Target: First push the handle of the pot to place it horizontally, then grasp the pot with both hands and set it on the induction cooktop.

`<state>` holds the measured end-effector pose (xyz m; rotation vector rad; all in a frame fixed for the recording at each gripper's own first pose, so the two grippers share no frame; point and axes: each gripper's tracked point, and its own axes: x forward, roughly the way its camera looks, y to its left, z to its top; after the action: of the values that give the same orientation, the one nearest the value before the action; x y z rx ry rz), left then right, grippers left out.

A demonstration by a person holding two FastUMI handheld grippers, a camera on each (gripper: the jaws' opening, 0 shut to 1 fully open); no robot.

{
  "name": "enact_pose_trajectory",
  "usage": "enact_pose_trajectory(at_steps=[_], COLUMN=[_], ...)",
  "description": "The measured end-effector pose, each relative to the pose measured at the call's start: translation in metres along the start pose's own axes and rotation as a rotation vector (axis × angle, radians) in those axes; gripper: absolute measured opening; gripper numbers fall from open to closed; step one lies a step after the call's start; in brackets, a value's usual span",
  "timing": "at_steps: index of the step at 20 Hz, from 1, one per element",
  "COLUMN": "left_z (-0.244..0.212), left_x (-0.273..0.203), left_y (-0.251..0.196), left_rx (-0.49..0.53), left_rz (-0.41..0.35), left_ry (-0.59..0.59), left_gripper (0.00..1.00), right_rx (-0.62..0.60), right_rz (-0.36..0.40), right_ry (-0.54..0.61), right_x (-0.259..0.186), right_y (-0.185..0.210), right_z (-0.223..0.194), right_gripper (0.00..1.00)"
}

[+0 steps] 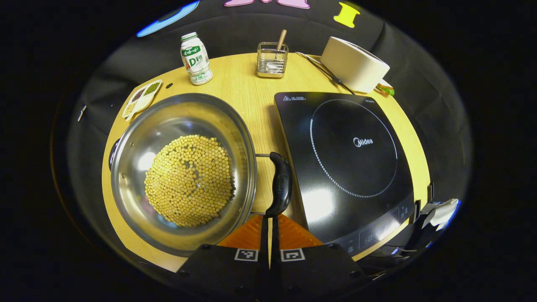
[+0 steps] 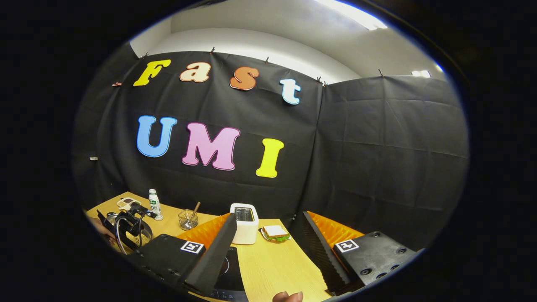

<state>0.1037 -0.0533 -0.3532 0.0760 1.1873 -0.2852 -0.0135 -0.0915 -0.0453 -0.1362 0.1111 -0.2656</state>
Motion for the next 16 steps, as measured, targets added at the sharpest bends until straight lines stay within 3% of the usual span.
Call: enact_pose_trajectory(at_steps=[11, 16], left_z=[0.061, 0.059], left_x=[0.020, 0.010], left_y=[0.002, -0.006], left_rx=[-0.052, -0.072], left_rz=[0.027, -0.019], left_ry=[-0.075, -0.112], left_gripper=[0.05, 0.05], right_rx=[-0.013, -0.012], right_rz=[-0.028, -0.019], right_ry=[0.045, 0.053], right_x=[0.004, 0.006], right_y=[-0.008, 0.003], right_z=[-0.017, -0.018], right_gripper=[0.97, 0.97])
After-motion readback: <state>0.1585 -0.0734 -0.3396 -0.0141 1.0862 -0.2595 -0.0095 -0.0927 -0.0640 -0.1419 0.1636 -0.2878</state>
